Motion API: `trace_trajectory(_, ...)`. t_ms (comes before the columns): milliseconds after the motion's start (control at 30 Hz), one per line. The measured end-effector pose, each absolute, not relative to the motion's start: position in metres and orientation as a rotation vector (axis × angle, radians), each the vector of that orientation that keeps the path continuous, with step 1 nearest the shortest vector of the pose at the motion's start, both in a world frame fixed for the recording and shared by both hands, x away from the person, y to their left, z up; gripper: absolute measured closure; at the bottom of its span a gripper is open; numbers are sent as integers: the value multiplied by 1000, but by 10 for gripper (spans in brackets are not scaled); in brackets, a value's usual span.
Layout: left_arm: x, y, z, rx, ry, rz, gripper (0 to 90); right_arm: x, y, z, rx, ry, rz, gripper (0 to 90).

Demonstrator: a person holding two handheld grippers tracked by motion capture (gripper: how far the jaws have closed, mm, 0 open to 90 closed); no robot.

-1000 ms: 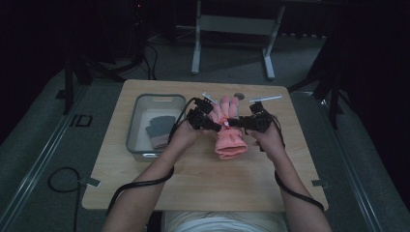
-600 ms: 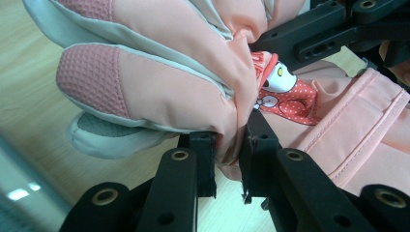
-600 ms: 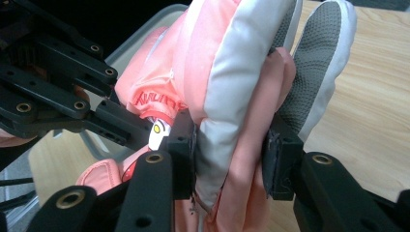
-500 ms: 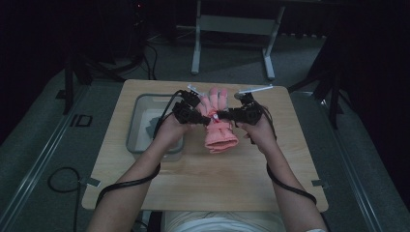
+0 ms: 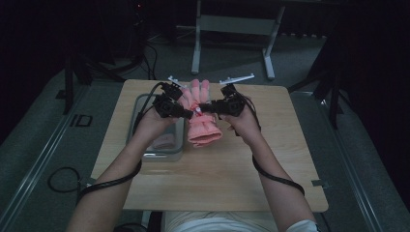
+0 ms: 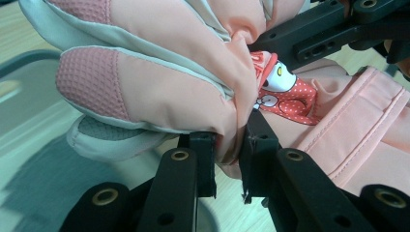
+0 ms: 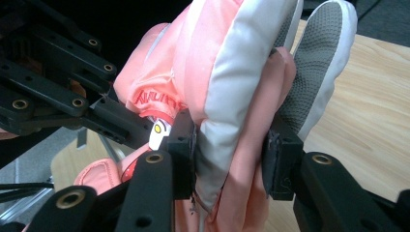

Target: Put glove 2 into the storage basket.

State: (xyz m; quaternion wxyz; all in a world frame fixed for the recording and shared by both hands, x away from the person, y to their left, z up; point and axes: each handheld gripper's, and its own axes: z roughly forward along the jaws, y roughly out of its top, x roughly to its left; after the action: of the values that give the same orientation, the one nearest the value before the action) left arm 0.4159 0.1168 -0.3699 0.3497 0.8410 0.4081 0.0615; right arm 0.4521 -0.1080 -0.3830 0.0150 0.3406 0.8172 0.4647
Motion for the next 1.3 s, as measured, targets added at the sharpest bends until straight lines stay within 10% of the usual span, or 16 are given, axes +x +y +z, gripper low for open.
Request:
trace_trajectory(533,408,202,-371,2149,1288,223,776,471,-9,-388,939,2675,1458,625)
trace_trajectory(1300,439,213,-451,2187,1454,126,773,504,24,-473,1113,2806,1318,614)
